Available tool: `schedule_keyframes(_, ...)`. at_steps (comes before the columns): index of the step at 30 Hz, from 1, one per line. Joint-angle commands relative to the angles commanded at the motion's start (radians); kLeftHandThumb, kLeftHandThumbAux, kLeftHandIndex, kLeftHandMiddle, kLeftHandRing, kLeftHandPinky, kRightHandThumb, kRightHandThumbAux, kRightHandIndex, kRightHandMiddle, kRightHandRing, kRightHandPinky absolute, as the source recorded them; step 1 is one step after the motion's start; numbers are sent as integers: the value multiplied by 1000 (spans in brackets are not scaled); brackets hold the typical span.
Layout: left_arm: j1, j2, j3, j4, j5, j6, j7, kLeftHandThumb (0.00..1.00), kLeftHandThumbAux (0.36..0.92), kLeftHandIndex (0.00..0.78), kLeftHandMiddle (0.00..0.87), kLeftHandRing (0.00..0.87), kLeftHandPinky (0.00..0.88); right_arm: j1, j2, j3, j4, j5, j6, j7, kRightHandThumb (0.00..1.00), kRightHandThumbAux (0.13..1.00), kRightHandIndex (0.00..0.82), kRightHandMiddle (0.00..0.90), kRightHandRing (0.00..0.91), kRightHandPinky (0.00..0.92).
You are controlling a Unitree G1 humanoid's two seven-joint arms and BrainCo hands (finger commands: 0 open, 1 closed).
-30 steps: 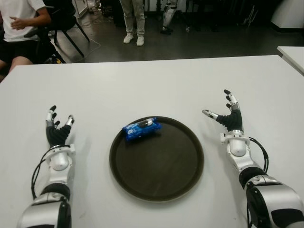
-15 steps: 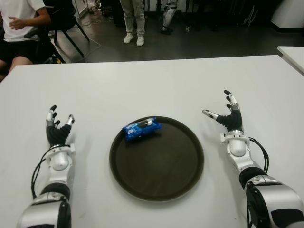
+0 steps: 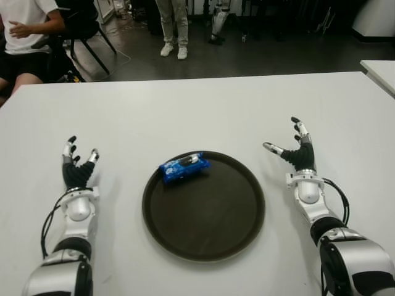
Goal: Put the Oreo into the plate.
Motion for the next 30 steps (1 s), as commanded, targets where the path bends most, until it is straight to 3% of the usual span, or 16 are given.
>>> schedule_keyframes(14,-6,1,-20,7,29,-1,40,0,712,46,46,16,0,0,3,-8,2,7,11,-1,0,801,41,19,0,12)
schedule_keyframes(23,-10,6,-20,13,35,1,48,0,688,43,39,6,0,6,4,2,1,-6,12,-29,0,799,43,21,0,13)
schedule_keyframes(30,-10,7,-18,14,32,-4,37,0,710,40,30,0,0,7,2,14,2,-24,13,-54,0,808,36,13,0,11)
